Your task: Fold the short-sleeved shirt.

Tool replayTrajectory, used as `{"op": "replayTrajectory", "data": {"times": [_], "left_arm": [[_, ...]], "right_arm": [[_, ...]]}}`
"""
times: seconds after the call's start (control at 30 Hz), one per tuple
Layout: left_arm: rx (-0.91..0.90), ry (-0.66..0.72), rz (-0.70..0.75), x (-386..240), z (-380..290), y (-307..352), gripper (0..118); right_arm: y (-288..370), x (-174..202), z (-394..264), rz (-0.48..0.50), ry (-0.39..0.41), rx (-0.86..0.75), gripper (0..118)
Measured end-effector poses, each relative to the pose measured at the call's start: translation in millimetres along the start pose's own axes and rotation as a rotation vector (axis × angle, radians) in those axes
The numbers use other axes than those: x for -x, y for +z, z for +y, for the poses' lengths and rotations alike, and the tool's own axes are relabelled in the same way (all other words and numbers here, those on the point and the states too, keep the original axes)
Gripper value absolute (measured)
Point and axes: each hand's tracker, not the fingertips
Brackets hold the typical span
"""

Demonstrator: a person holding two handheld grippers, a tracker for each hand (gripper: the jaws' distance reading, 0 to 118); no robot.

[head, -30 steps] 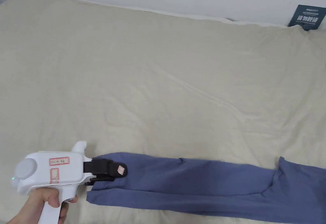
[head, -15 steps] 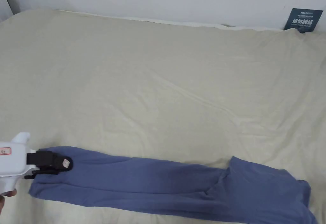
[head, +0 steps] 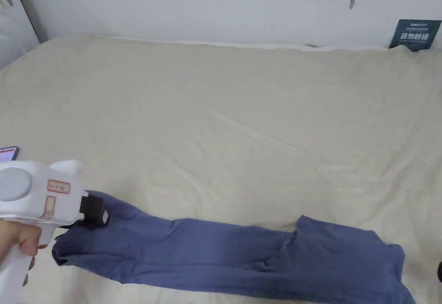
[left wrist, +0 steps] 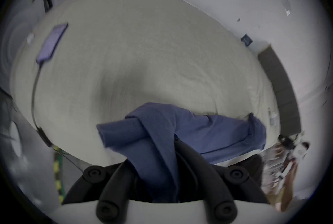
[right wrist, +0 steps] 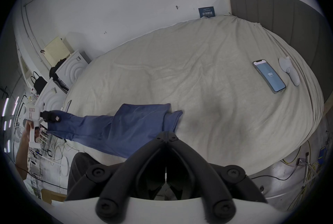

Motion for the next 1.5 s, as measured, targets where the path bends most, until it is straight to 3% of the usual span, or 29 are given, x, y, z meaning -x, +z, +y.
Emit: {"op": "replayTrajectory", "data": {"times": [0.27,0.5,0.53,0.6,0.63,0.67,0.7,0.8,0.93,0.97,1.0,1.03,1.17,1.27,1.33,1.43,1.5], "left_arm": [[0.014,-0.139,0.074,-109,25,-7,4],[0.076,-0.292,0.158,-223,36,-88,7],[0.077,-0.28,0.16,-241,36,-106,26],[0.084,-0.295,0.165,-279,31,-143,118],[0.116,-0.327,0.123,-292,28,-160,106],[0.059,-0.226,-0.047,-307,27,-161,104],[0.077,-0.313,-0.041,-323,21,-167,106],[0.125,-0.267,-0.075,-324,15,-149,104],[-0.023,-0.338,-0.135,-276,5,-103,89],[-0.051,-0.34,-0.106,-254,8,-92,63],[-0.083,-0.302,-0.041,-232,7,-83,0],[-0.152,-0.254,0.044,-213,9,-77,0],[-0.019,-0.285,0.523,-159,16,-112,0],[0.092,-0.27,0.627,-164,2,-165,0],[0.11,-0.354,0.657,-200,-12,-195,0],[0.044,-0.609,0.719,-288,-46,-224,0],[-0.068,-0.695,0.63,-335,-61,-214,0]], "right_arm": [[4,8,-24,0.07,0.035,0.044,0],[12,11,-31,0.135,0.068,0.073,0],[12,12,-31,0.141,0.076,0.077,0],[9,6,-29,0.139,0.081,0.08,0],[9,5,-29,0.135,0.079,0.08,0],[10,3,-29,0.128,0.071,0.08,0],[12,2,-29,0.124,0.063,0.08,0],[19,-3,-30,0.122,0.037,0.068,0],[22,-5,-33,0.12,0.031,0.07,0],[21,-5,-33,0.126,0.029,0.072,0],[21,-3,-35,0.131,0.026,0.071,0],[20,-1,-35,0.14,0.02,0.071,0],[16,11,-36,0.173,0.021,0.069,0],[18,17,-40,0.198,0.021,0.065,0],[22,19,-43,0.198,0.017,0.063,0],[29,17,-46,0.196,0.001,0.064,0],[31,15,-47,0.182,-0.008,0.063,0]]}}
